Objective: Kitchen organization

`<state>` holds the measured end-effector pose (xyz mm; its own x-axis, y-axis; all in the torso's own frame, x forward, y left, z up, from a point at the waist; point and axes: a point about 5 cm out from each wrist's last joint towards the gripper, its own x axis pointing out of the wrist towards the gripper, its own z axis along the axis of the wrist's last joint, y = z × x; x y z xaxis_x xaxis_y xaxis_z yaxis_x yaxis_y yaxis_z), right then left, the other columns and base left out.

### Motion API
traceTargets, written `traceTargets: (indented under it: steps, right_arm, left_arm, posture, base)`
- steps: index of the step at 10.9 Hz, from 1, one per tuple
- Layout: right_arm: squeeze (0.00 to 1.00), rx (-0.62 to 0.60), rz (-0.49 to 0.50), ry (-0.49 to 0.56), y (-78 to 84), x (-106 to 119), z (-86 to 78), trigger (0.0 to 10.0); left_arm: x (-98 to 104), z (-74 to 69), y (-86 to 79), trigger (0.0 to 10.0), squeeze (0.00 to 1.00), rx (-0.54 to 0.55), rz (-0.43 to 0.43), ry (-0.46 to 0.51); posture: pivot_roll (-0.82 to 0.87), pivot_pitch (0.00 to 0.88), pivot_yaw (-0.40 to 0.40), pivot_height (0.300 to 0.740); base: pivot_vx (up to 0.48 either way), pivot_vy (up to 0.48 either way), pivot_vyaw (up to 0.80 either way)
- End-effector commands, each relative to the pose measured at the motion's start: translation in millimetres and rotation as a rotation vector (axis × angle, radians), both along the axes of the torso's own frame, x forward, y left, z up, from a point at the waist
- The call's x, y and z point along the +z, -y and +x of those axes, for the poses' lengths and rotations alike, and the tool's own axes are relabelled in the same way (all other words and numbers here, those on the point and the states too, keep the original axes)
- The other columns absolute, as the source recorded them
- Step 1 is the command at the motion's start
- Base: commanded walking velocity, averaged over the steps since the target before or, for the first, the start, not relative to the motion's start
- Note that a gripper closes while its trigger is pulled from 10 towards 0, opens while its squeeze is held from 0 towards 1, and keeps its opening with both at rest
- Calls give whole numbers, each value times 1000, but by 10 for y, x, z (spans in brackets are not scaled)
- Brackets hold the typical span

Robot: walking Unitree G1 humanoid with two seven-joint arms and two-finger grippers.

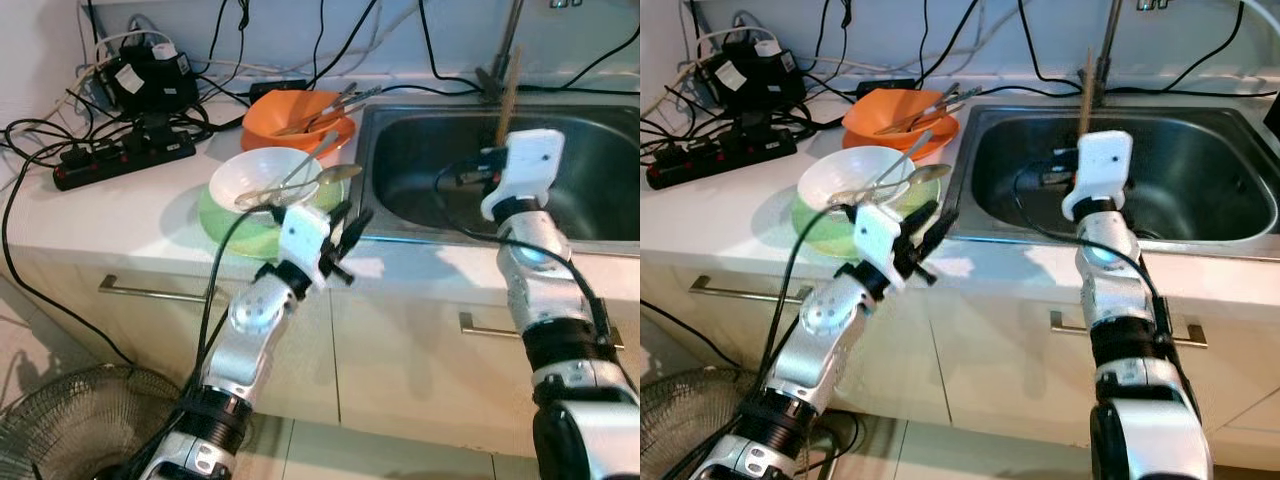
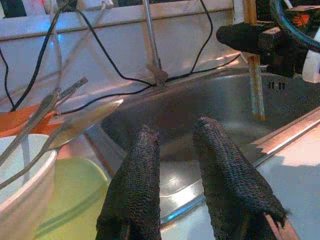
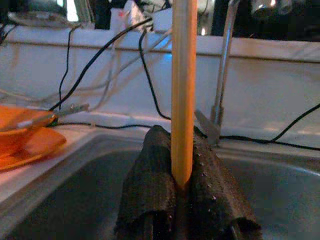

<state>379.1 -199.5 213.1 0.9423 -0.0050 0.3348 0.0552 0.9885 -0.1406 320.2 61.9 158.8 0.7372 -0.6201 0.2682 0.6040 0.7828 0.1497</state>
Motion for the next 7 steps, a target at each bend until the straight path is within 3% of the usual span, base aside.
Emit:
traceTargets:
  steps: [1, 2, 5, 7]
  right_arm:
    - [0, -23, 23, 13, 37, 29, 20, 6000]
    - [0, -31, 28, 7, 47, -8, 33, 10000]
    - [0, -52, 59, -30, 67, -109, 73, 10000]
    - [0, -94, 94, -121, 107, -260, 115, 10000]
  left_arm:
    - [-49, -3, -30, 10000, 0, 11, 11, -3]
    - [-87, 2, -41, 10000, 0, 19, 9, -7]
    - [-155, 2, -41, 10000, 0, 27, 15, -14]
    - [-184, -18, 3, 10000, 0, 14, 24, -10]
  posture:
    - [30, 41, 112, 740]
    - [32, 42, 113, 740]
    - [31, 44, 113, 740]
    - [37, 44, 110, 740]
  base:
    - [0, 0, 0]
    - [0, 0, 0]
    - [0, 0, 0]
    - [0, 0, 0]
